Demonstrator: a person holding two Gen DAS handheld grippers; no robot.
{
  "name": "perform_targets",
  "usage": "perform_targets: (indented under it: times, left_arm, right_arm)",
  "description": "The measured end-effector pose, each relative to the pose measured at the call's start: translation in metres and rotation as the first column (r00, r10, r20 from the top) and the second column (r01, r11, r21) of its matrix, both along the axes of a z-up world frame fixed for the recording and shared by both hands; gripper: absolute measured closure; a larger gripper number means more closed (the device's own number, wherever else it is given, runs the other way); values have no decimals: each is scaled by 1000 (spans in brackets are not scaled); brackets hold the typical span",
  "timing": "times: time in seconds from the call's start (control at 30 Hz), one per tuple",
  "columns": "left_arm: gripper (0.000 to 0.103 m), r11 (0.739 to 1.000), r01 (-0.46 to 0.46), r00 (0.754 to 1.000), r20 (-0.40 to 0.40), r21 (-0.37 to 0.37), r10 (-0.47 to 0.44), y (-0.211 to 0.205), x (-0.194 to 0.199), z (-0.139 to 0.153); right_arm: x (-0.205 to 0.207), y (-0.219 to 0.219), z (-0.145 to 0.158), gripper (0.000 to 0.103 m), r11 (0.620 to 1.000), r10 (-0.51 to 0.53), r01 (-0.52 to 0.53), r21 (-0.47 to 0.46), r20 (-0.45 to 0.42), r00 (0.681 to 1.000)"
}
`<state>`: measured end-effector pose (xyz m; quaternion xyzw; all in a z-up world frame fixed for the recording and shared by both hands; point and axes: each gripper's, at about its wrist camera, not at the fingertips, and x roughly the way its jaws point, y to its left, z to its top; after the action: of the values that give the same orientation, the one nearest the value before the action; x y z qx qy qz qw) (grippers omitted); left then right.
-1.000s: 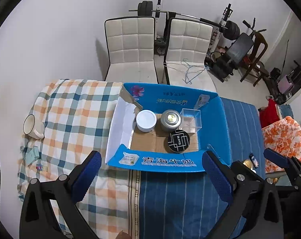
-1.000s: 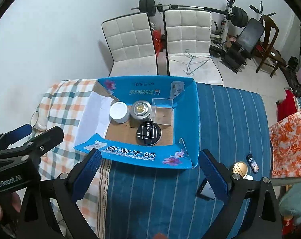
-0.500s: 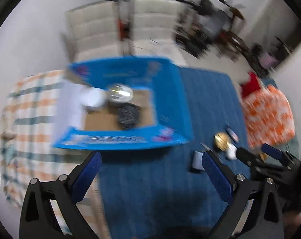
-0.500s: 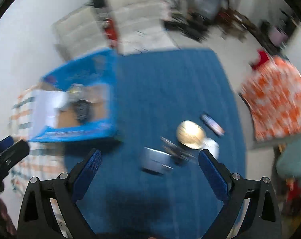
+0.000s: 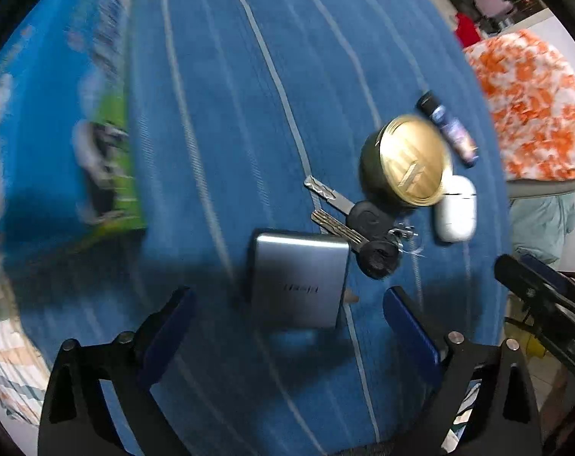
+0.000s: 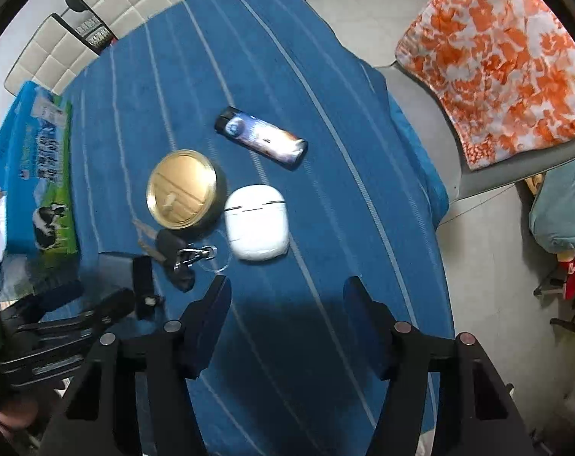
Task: Organize rigid objects
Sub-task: 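Grasp the grey power bank with the left tool while the right tool grasps the white earbud case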
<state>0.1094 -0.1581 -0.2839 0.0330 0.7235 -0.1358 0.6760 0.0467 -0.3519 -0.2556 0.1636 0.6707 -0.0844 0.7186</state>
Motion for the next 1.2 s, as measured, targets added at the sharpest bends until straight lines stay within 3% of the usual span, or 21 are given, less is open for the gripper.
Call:
perform_targets:
  times: [0.1, 0.17, 0.3, 0.37, 0.47, 0.5, 0.53, 0.57, 0.93, 1.2]
  left_arm:
    - [14, 1000, 11, 1000, -10, 27, -10, -12, 2, -13]
    - [41, 999, 13, 1000, 13, 52, -14, -16, 4, -14]
    - [50, 997, -8, 999, 40, 71, 5, -19, 8, -11]
    - [50, 998, -20, 999, 39, 65, 18, -17, 10, -8]
    - [51, 998, -25, 999, 47, 65, 22, -18, 10, -6]
    - [51, 997, -28, 998, 53, 67, 25, -19, 9, -4]
    - [51, 997, -29, 998, 56, 67, 25, -15, 8, -4]
    - [52, 997, -30, 998, 59, 67, 26, -13, 8, -3]
    - [52, 998, -54, 995, 81, 14, 53, 6, -33, 30]
    - [52, 998, -53, 993, 102, -20, 55, 16, -51, 44]
  right_arm:
    - [12, -2, -9, 37, 1000, -5, 5, 27, -4, 1000]
    - [23, -1, -17, 37, 999, -5, 5, 34, -5, 1000]
    - [41, 4, -40, 35, 999, -5, 6, 34, -32, 999]
    - [47, 8, -50, 34, 998, 0, 3, 56, -44, 999]
    - [52, 22, -54, 32, 1000, 24, -25, -20, -28, 999]
    - [53, 25, -53, 37, 998, 34, -35, -53, -27, 999]
    - [54, 30, -52, 50, 995, 51, -53, -85, -26, 998]
    - [54, 34, -50, 54, 992, 73, -75, -105, -18, 997]
    - [26, 51, -44, 54, 989, 132, -134, -60, -42, 990]
    - [13, 75, -11, 54, 983, 174, -173, -64, 23, 984]
